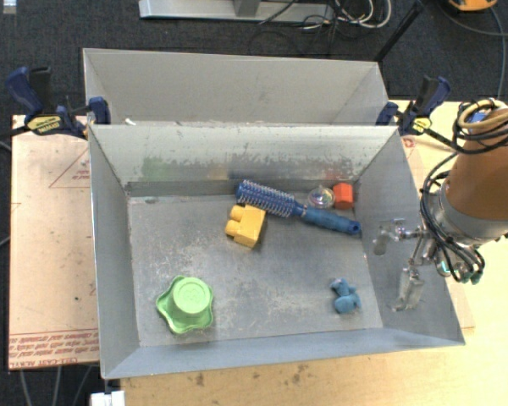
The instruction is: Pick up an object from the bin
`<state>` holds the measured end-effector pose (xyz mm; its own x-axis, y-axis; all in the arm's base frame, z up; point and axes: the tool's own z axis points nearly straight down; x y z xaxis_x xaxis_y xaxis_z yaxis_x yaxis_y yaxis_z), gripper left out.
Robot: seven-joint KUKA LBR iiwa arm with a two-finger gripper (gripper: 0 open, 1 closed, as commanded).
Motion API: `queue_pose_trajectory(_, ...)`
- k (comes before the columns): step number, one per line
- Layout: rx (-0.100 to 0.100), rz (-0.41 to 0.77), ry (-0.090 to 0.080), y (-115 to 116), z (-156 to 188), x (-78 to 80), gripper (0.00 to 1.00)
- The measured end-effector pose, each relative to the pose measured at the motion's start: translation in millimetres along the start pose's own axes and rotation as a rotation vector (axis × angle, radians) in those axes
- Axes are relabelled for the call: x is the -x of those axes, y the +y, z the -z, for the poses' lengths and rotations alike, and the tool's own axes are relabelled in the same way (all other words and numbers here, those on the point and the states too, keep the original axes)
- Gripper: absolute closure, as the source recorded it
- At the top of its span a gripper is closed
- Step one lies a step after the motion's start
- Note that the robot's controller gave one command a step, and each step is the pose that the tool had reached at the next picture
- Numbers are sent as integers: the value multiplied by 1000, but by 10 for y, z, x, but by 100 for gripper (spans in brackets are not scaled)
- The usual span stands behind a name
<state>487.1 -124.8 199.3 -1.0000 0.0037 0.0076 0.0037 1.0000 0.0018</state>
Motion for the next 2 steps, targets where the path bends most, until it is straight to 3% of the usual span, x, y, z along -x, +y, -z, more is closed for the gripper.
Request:
queue_pose_trajectory(1, 1, 115, -1, 286, -1171, 300, 0)
queue_pose_trajectory(2, -1, 116, -8, 272, -1132, 315, 100)
